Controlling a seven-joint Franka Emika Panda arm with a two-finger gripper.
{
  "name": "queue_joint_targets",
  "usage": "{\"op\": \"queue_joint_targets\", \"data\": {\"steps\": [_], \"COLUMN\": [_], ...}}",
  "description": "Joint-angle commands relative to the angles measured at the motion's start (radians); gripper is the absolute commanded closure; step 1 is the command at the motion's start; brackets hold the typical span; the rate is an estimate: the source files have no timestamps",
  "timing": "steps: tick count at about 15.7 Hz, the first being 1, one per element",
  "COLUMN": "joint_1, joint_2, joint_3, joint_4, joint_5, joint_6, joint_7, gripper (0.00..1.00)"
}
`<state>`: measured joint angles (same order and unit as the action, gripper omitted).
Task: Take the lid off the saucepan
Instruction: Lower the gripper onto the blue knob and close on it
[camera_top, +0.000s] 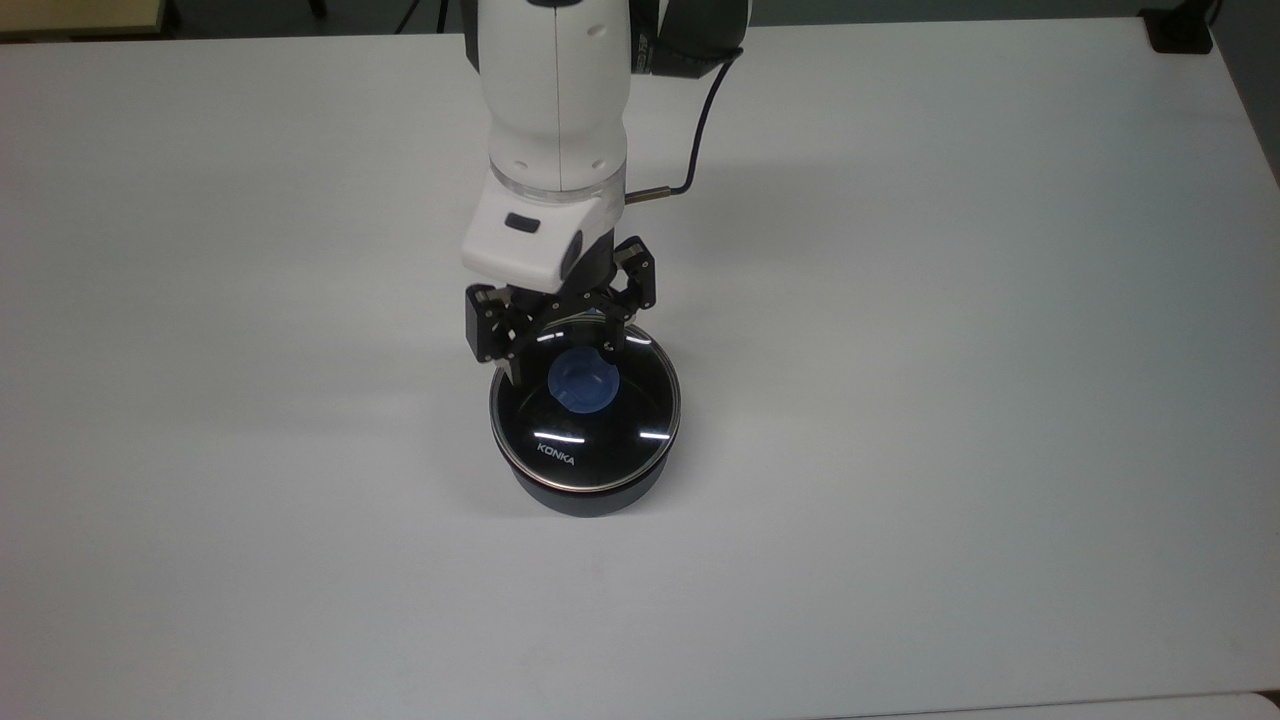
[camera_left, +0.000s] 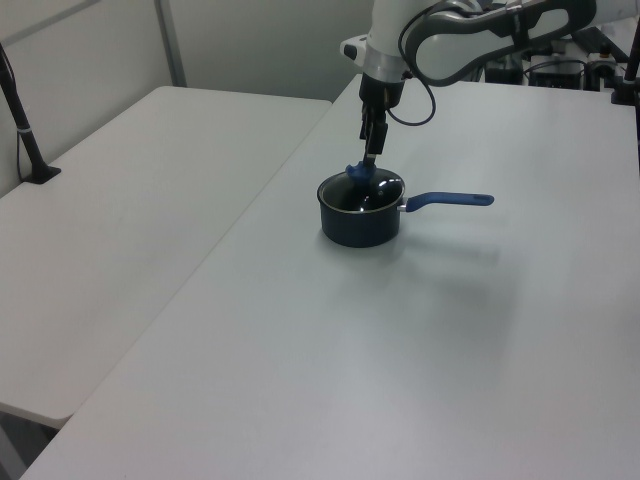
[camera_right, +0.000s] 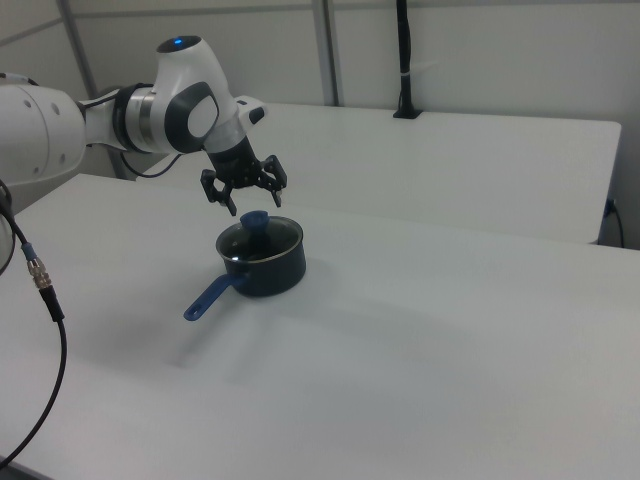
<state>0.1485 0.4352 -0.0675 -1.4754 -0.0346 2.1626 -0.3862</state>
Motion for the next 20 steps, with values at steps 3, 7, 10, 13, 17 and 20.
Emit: {"op": "queue_joint_targets", "data": {"steps": [3, 7, 10, 13, 17, 20], "joint_1": [0.011, 0.022, 0.026, 0.026, 0.025, 0.025], "joint_2": [0.057, 0.079, 0.082, 0.088, 0.088, 0.086], "joint_3": [-0.003, -0.002, -0.002, -0.002, -0.002, -0.002], "joint_4": [0.063, 0.081, 0.078, 0.075, 0.072, 0.072], "joint_5": [0.019, 0.019, 0.022, 0.025, 0.044, 0.062], "joint_6": [-0.006, -0.004, -0.004, -0.004, -0.010, -0.012], "joint_7": [-0.195, -0.217, -0.217, -0.211, -0.198, -0.169], "gripper": [0.08, 0.19, 0.22, 0.22, 0.25, 0.29]}}
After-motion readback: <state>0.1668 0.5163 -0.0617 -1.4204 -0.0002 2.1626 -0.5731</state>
